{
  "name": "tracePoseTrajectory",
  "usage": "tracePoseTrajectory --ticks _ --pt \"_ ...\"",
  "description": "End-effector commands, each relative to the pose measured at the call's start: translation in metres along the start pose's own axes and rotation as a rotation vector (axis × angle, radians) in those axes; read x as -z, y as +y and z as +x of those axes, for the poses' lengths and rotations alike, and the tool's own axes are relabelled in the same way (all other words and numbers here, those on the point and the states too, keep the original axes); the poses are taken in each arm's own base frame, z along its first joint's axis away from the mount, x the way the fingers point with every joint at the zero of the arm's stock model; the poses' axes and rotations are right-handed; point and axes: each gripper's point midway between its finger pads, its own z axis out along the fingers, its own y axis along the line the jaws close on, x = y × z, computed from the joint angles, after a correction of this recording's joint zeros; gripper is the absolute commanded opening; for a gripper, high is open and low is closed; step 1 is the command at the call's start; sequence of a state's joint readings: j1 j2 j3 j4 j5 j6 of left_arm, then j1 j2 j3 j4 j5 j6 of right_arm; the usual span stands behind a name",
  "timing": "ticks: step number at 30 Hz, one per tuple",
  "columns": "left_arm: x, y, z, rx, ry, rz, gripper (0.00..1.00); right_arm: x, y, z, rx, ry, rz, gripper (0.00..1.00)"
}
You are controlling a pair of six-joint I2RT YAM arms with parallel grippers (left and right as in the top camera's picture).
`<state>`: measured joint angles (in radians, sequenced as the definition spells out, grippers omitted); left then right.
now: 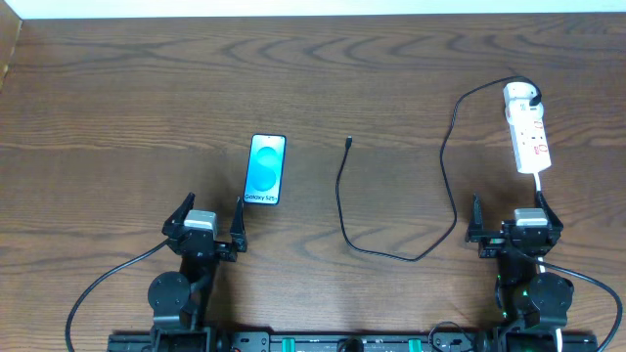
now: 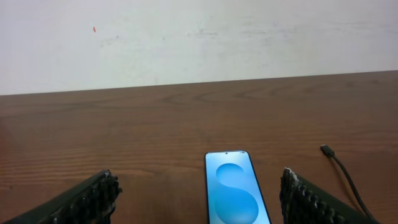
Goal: Plug charger to phone and switch on socket
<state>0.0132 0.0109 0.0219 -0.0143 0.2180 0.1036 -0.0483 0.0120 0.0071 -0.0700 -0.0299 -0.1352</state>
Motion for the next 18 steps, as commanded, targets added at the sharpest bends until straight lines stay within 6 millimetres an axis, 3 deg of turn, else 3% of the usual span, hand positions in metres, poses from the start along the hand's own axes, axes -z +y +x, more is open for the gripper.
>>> tracePoseTrajectory --ticks 1,18 --pt "0.001 0.000 0.002 0.014 0.011 0.001 0.85 0.000 0.003 0.000 -0.014 -0.002 -0.013 0.99" --pt "-0.001 0.000 -0.009 0.014 0.005 0.001 0.85 0.000 0.003 0.000 -0.014 -0.002 -0.013 0.99"
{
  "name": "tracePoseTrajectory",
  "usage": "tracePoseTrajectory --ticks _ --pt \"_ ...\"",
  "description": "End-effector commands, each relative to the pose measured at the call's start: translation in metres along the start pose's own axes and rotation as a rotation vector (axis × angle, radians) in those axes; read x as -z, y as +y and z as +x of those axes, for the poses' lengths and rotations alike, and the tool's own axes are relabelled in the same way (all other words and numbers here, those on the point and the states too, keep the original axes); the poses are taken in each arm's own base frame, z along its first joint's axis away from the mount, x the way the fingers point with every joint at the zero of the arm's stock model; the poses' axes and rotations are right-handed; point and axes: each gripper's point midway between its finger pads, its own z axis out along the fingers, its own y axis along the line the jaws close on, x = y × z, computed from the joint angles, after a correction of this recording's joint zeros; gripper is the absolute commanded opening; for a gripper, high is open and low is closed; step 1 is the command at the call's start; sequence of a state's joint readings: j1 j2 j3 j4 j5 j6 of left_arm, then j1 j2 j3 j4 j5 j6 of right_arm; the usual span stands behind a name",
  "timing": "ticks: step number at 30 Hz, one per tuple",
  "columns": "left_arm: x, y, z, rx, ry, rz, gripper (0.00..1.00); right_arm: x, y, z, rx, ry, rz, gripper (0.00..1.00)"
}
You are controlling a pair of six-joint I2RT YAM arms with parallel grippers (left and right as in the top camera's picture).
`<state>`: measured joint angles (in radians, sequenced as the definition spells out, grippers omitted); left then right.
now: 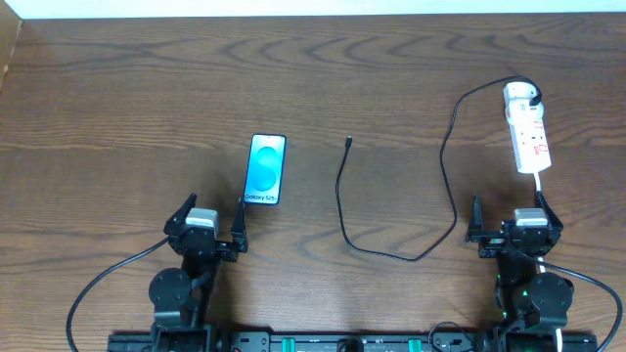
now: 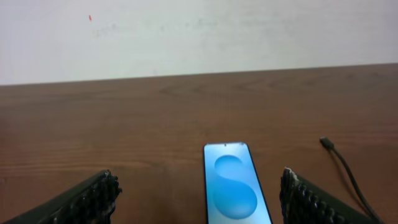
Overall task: Plug charger to phone and switch on socket
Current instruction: 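Move the left gripper over the top edge of the blue phone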
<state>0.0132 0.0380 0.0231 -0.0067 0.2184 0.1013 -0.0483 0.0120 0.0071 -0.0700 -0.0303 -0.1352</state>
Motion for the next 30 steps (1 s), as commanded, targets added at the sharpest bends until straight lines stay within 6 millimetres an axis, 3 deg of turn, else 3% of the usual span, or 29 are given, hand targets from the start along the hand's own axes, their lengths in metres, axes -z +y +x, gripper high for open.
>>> tracePoseTrajectory --ticks 1,19,30 --pt "0.000 0.000 -0.017 0.008 -0.017 0.000 0.85 0.000 0.003 0.000 -0.014 -0.002 -0.013 0.99" --pt "-0.011 -0.002 -0.058 0.026 0.032 0.036 0.85 0.000 0.003 0.000 -0.014 -0.002 -0.013 0.99" --pt "-0.030 -0.012 -0.069 0.057 0.104 0.113 0.85 0.000 0.003 0.000 -0.014 -0.002 -0.013 0.99"
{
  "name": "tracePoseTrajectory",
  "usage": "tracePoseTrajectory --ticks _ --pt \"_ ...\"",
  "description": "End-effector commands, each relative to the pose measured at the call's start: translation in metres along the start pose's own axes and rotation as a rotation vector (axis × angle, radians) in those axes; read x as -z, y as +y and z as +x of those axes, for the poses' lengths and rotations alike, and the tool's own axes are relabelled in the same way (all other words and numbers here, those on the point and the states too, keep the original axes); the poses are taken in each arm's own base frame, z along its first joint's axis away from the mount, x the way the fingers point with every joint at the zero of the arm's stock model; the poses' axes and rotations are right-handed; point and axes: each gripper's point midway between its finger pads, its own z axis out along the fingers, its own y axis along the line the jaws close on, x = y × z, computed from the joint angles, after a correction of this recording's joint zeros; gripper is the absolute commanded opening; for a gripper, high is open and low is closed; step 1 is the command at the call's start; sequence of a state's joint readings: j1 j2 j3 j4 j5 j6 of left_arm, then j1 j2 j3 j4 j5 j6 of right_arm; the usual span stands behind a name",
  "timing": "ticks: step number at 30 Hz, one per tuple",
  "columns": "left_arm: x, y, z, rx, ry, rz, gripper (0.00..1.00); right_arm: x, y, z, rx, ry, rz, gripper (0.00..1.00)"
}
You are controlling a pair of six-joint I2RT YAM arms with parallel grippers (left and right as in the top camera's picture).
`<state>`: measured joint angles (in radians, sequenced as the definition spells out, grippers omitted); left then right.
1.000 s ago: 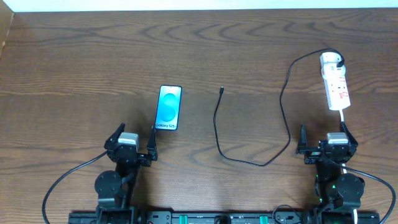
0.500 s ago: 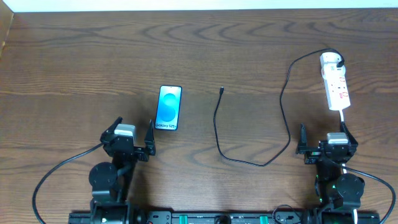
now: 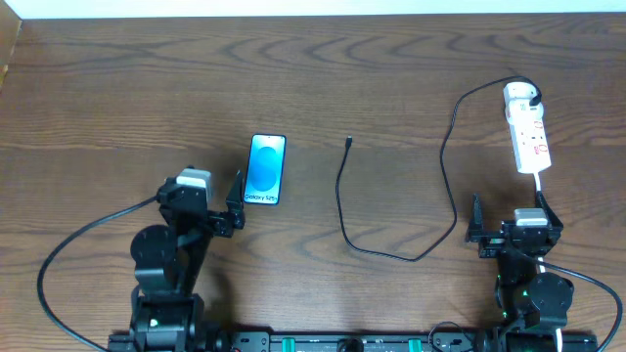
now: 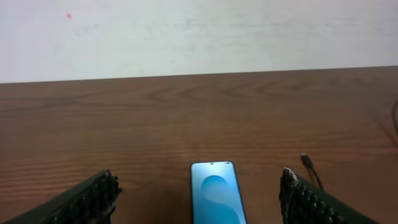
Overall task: Plug charger to phone and switch on socket
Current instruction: 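Move the left gripper over the top edge of the blue phone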
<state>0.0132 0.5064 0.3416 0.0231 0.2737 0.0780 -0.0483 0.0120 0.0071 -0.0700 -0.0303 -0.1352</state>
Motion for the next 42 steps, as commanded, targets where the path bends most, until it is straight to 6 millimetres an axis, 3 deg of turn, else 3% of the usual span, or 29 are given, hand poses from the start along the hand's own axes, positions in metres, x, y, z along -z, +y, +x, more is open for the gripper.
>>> tracePoseTrajectory --ticks 1,15,32,37,42 --pt "-0.003 -0.009 -0.014 0.015 -0.005 0.058 0.85 0.000 0.003 0.000 -0.014 -0.002 -0.013 0.99" --pt "-0.018 -0.014 -0.043 0.108 0.105 0.108 0.85 0.000 0.003 0.000 -0.014 -0.002 -0.013 0.99" --pt "-0.060 -0.006 -0.086 0.202 0.489 0.106 0.85 0.000 0.003 0.000 -0.014 -0.002 -0.013 0.99" --pt "-0.076 -0.005 -0.080 0.181 0.612 0.122 0.85 0.000 0.003 0.000 -0.014 -0.002 -0.013 0.99" --pt "-0.091 0.002 -0.048 0.143 0.754 0.047 0.85 0.000 0.003 0.000 -0.014 -0.002 -0.013 0.99"
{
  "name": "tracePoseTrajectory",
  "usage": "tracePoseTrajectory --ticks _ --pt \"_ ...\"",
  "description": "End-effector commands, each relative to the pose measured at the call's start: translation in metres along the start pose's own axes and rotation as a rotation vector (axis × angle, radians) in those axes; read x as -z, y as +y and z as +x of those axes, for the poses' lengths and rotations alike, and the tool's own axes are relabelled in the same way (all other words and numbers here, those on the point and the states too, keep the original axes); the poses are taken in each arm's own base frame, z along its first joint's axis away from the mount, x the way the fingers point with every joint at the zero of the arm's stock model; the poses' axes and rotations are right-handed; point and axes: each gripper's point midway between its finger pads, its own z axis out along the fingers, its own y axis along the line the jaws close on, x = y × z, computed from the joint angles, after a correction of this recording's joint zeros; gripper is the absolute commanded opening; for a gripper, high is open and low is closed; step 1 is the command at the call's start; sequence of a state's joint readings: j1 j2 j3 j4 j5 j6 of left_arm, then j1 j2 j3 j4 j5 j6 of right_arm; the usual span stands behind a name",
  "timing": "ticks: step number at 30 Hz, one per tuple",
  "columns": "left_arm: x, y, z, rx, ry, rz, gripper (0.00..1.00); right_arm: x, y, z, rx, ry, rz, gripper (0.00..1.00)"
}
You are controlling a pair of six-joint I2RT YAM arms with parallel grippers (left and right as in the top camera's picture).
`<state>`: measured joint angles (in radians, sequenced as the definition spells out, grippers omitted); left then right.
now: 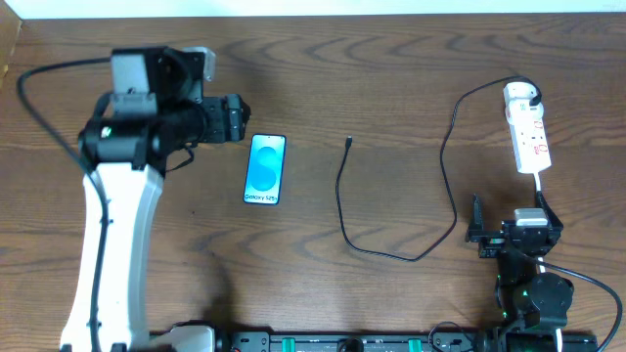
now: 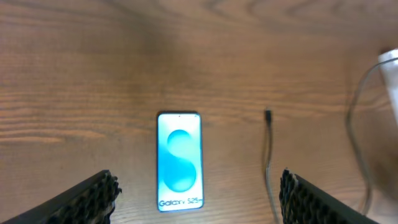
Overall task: Plug charger to phone and switch on socket
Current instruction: 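Move the left gripper over the top edge of the blue phone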
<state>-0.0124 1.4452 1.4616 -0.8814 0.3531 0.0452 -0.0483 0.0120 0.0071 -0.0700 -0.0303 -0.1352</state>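
Note:
The phone point(image 1: 265, 168) lies flat on the wooden table with its blue screen lit; the left wrist view looks straight down on the phone point(image 2: 180, 162). To its right, the black charger cable point(image 1: 344, 210) ends in a free plug point(image 1: 349, 142), also visible as the plug point(image 2: 268, 116). The cable runs to the white socket strip point(image 1: 526, 129) at the far right. My left gripper point(image 1: 233, 119) hangs open, high above the table just left of the phone, its jaws wide apart around the view of the phone point(image 2: 199, 183). At the front edge, my right gripper point(image 1: 509, 210) rests open.
The left arm's white link point(image 1: 108, 235) reaches from the front edge up over the left part of the table. A loop of cable point(image 1: 445, 166) lies between the plug and the strip. The table's far edge point(image 1: 313, 12) meets a white wall.
My left arm has risen and reached forward from near the phone's lower left to high beside its top left. Its camera now looks down on the phone. The right arm has not moved.
Both grippers rested open at the front edge, the left one looking low across the table at the phone. The left arm then stood lifted and closer to the phone. Now it hangs high over the table by the phone. Phone, cable and strip have stayed put.

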Motion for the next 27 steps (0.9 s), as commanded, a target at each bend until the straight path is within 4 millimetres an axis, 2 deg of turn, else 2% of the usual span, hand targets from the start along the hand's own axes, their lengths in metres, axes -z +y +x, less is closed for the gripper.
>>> tracePoseTrajectory --ticks 1,4,9,16,21,27 --pt "-0.018 0.008 0.006 -0.047 0.066 -0.073 0.85 0.000 0.003 0.000 -0.014 -0.002 -0.013 0.99" --pt "-0.039 0.008 0.015 -0.069 0.134 -0.065 0.85 0.000 0.003 0.000 -0.014 -0.002 -0.013 0.99" --pt "-0.051 0.010 0.033 -0.026 0.223 -0.053 0.85 0.000 0.003 0.000 -0.014 -0.002 -0.013 0.99" --pt "-0.067 0.014 0.036 -0.016 0.248 -0.054 0.85 0.000 0.003 0.000 -0.014 -0.002 -0.013 0.99" --pt "-0.096 0.027 0.053 0.022 0.338 -0.114 0.85 0.000 0.003 0.000 -0.014 -0.002 -0.013 0.99" --pt "-0.124 0.024 0.068 0.019 0.408 -0.138 0.85 0.000 0.003 0.000 -0.014 -0.002 -0.013 0.99"
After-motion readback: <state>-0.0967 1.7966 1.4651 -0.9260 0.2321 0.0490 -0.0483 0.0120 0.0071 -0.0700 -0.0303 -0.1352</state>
